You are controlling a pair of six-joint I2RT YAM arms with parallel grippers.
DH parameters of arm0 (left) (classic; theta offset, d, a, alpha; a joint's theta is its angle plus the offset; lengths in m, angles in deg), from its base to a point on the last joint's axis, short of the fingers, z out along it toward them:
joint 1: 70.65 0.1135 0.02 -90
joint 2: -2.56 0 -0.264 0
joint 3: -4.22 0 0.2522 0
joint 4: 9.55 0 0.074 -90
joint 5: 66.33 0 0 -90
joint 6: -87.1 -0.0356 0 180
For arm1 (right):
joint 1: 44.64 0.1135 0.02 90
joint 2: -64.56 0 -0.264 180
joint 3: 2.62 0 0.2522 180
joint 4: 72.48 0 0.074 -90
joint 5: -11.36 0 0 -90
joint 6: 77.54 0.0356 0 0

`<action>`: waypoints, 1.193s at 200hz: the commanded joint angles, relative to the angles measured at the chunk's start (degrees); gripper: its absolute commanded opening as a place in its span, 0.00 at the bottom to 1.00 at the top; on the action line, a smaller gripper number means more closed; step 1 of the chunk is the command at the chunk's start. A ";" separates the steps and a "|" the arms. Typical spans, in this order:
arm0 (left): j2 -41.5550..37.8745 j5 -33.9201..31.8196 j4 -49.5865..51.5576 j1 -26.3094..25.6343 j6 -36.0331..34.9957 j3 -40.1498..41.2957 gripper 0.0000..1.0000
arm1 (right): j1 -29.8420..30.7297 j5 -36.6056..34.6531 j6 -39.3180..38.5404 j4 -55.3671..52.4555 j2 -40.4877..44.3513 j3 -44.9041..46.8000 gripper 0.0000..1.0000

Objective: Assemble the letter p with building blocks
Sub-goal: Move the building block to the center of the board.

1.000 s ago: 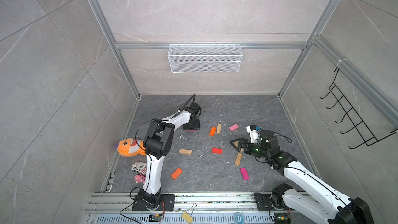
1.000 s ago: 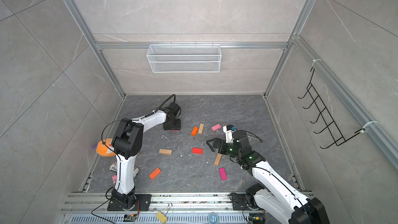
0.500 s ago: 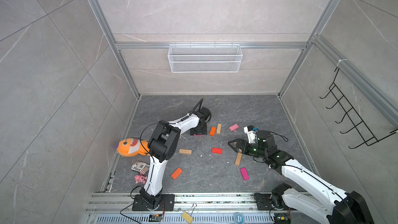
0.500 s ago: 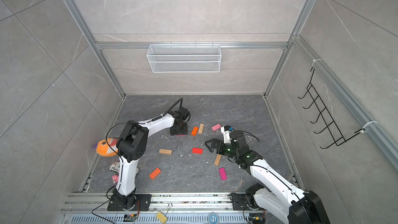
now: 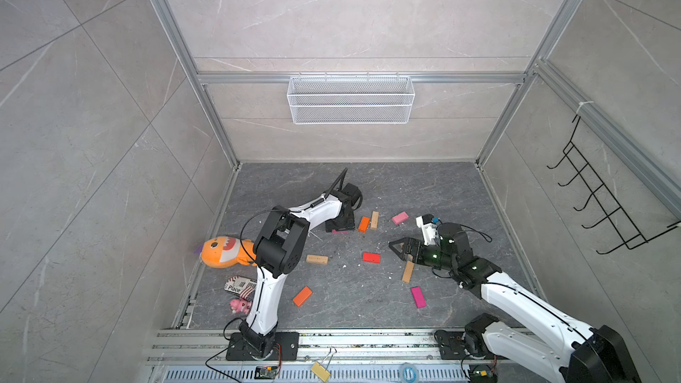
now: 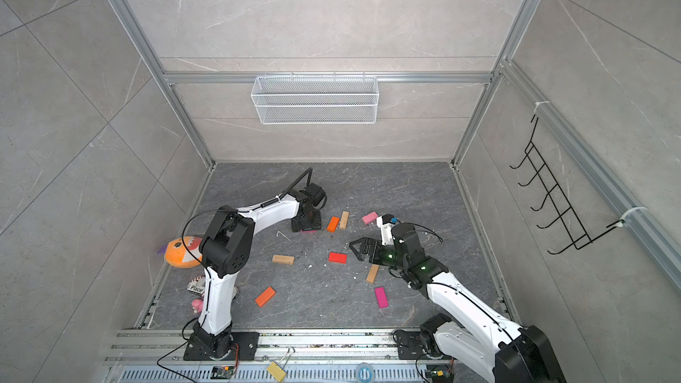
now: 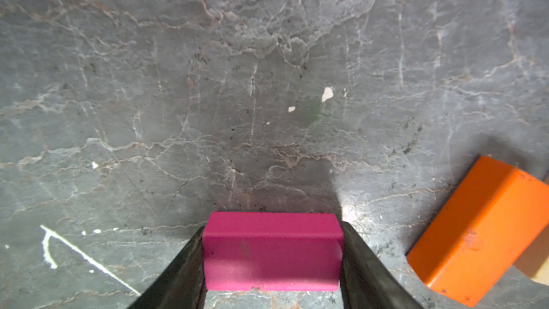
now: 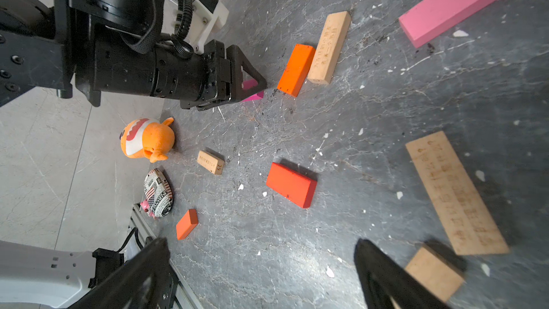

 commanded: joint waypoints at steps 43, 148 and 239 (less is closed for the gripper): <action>-0.31 0.04 2.22 -0.26 -0.36 0.52 0.72 | 0.65 -1.06 0.61 0.76 -0.53 -0.05 1.00; -4.78 1.12 0.57 -0.26 -1.40 1.96 1.00 | 1.05 -2.39 -0.05 -0.86 -0.36 -0.75 1.00; -25.86 3.80 -6.31 -0.14 -5.41 12.62 1.00 | 2.93 -6.24 -1.49 -6.17 -6.28 -6.93 1.00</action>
